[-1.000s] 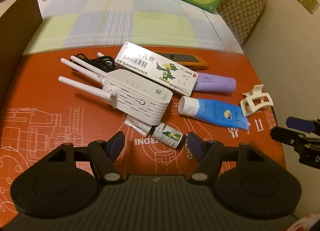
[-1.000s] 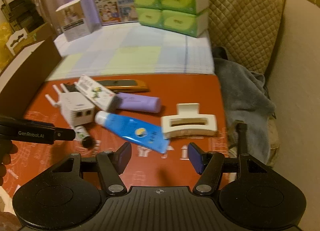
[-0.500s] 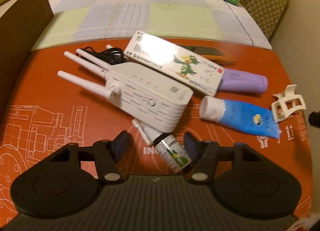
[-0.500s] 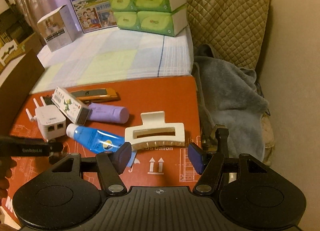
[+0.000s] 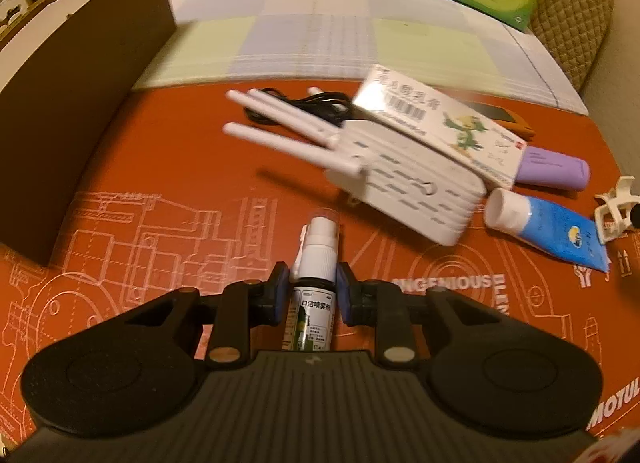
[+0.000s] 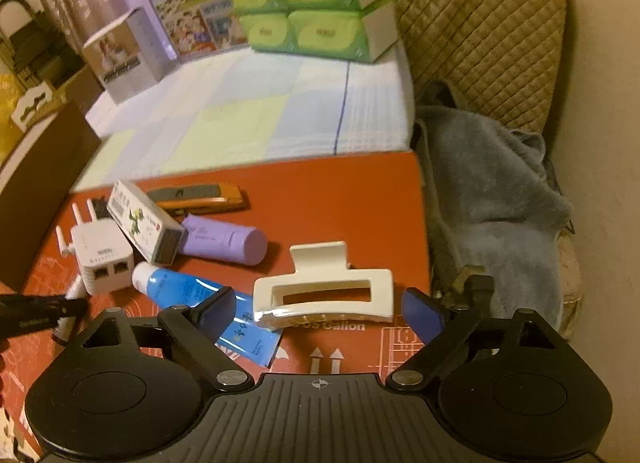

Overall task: Organize rigid objects
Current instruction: 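Grasp the white hair clip with the right gripper while the left grasps the spray bottle, then carry the spray bottle and hair clip toward the open box, then lower the spray bottle and hair clip into the box, opening both grippers, then withdraw both tools from the box back toward the table items, then lower the left gripper onto the white router and grasp it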

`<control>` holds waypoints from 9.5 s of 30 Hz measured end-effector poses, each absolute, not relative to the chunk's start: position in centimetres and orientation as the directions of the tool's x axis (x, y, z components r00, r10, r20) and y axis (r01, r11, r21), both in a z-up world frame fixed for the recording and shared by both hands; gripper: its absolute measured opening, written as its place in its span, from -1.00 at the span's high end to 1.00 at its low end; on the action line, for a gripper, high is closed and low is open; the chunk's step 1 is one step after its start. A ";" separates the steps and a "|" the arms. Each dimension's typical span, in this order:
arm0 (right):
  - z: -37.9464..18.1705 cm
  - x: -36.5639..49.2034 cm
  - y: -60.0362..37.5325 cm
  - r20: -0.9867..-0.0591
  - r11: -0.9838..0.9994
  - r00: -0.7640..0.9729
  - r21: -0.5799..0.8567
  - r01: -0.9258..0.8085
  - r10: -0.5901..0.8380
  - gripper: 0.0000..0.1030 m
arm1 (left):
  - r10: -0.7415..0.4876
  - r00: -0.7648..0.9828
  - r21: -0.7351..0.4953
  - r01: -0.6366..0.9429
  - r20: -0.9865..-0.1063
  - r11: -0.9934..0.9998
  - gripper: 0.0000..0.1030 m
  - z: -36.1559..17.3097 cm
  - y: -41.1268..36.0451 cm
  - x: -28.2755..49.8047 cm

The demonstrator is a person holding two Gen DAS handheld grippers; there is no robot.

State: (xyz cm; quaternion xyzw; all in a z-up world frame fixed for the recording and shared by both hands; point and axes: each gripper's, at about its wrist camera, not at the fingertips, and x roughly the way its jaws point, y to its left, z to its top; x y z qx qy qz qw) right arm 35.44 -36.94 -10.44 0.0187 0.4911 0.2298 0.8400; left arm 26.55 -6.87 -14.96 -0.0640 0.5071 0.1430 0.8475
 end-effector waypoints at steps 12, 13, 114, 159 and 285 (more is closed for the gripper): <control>-12.6 36.5 -35.3 -0.848 0.906 0.414 0.162 -0.390 0.330 -0.73 | 0.152 0.448 0.016 -0.294 -0.881 0.956 0.47 -14.9 -5.5 26.1; -12.7 36.5 -35.3 -0.847 0.907 0.419 0.158 -0.391 0.328 -0.69 | 0.147 0.448 0.012 -0.290 -0.882 0.957 0.47 -14.9 -5.4 26.1; 0.1 24.3 5.3 -0.603 0.539 0.278 0.305 -0.785 0.747 -0.59 | 0.198 0.667 -0.017 -0.301 -0.718 0.954 0.65 0.4 20.3 15.4; -6.6 38.0 20.5 -0.774 0.626 0.332 0.103 -0.773 0.538 -0.59 | 0.105 0.528 0.001 -0.194 -0.843 0.981 0.64 -7.5 33.1 33.0; -8.2 32.0 -33.7 -0.812 0.916 0.465 0.198 -0.350 0.353 -0.59 | -0.292 0.552 -0.556 -0.401 -0.781 0.728 0.12 -14.1 -2.6 27.8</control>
